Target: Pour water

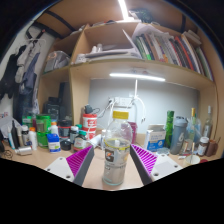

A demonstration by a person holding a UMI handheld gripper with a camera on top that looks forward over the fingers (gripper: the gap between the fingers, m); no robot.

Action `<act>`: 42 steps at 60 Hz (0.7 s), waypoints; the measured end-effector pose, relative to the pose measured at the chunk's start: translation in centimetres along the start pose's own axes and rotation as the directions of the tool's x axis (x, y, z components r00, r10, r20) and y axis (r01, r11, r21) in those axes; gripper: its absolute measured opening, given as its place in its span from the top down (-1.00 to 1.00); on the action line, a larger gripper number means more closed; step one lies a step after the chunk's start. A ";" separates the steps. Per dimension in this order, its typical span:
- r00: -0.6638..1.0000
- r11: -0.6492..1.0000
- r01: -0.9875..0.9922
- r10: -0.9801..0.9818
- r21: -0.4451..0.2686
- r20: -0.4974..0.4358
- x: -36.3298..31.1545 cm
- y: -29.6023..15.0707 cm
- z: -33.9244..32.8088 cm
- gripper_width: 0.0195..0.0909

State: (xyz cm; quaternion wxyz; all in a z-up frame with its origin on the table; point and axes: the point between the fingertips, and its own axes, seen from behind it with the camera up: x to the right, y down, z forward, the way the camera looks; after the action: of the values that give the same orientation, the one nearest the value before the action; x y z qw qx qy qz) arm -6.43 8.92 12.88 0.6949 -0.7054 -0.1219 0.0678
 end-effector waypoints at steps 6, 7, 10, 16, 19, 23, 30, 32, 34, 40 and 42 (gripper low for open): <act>0.999 1.000 0.014 -0.014 -0.011 -0.046 0.8 0.1 2.1 -0.77; 0.998 1.000 0.016 -0.017 -0.016 -0.055 1.0 0.3 2.4 -0.77; 0.997 1.000 0.013 -0.015 -0.026 -0.074 1.7 0.5 3.2 -0.78; 0.997 0.999 -0.023 0.019 -0.047 -0.081 2.0 1.1 4.9 -0.78; 0.996 0.998 -0.023 0.018 -0.052 -0.092 2.4 1.3 5.7 -0.77; 0.995 0.998 -0.003 -0.003 -0.056 -0.097 2.6 1.6 6.7 -0.69; 0.996 0.998 0.003 -0.008 -0.062 -0.085 2.4 2.0 7.8 -0.25; 0.996 0.998 0.010 -0.016 -0.066 -0.090 2.5 2.1 7.8 -0.20; 0.995 0.998 0.005 -0.011 -0.065 -0.095 2.6 2.0 7.7 -0.18; 0.996 0.998 -0.011 0.006 -0.055 -0.094 2.5 2.2 7.8 -0.14; 0.996 0.999 -0.009 0.004 -0.051 -0.093 2.6 2.2 7.8 -0.11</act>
State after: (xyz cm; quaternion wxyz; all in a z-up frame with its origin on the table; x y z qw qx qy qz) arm -5.87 17.10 10.71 0.6812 -0.7259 -0.0891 0.0340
